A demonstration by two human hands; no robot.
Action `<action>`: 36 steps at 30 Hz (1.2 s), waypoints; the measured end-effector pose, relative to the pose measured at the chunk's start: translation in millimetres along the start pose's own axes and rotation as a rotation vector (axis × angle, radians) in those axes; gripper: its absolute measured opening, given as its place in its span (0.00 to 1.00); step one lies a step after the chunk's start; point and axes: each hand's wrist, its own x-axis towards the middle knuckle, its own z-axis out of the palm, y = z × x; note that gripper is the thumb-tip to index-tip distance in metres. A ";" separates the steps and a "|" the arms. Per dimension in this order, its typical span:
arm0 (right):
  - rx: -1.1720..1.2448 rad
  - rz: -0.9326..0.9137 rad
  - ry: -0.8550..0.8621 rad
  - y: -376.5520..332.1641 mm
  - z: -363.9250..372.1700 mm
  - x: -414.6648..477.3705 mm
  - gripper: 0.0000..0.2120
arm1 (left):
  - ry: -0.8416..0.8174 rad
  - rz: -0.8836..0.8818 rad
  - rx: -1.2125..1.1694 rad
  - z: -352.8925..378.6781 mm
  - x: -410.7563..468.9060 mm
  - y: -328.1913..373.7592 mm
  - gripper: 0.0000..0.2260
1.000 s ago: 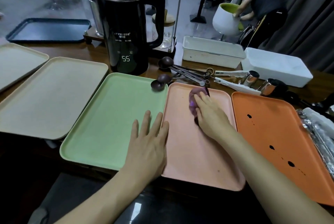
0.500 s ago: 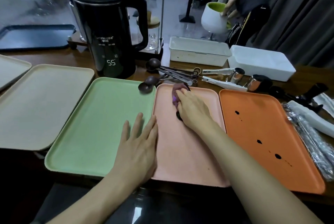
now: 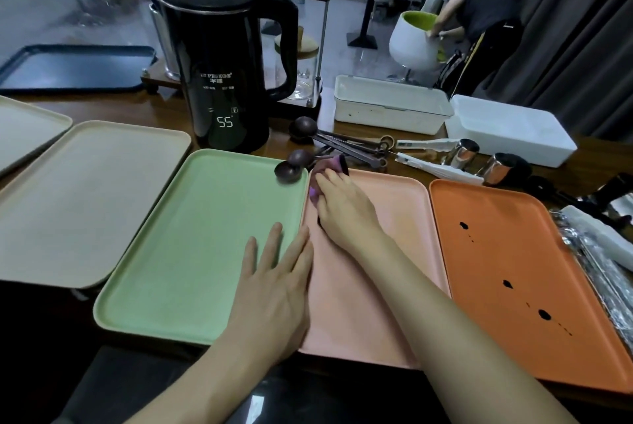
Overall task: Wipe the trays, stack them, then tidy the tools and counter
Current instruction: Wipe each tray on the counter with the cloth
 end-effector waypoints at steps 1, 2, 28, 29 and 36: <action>-0.010 -0.007 -0.008 1.5 -0.1 2.2 0.15 | -0.002 -0.006 -0.002 -0.5 -0.3 -0.3 0.28; -0.028 -0.007 -0.023 6.4 -2.3 2.2 0.16 | -0.007 -0.010 0.000 -1.3 -0.2 -0.4 0.28; -0.243 0.278 -0.193 51.1 -51.4 -113.6 0.30 | -0.049 0.013 0.001 -9.0 0.9 -0.3 0.29; -0.238 0.299 -0.203 60.8 -51.2 -95.9 0.29 | -0.043 0.014 -0.002 -9.6 1.0 0.3 0.28; -0.164 0.171 -0.175 66.1 -45.0 -110.6 0.23 | -0.079 -0.029 -0.020 -13.2 0.3 1.8 0.29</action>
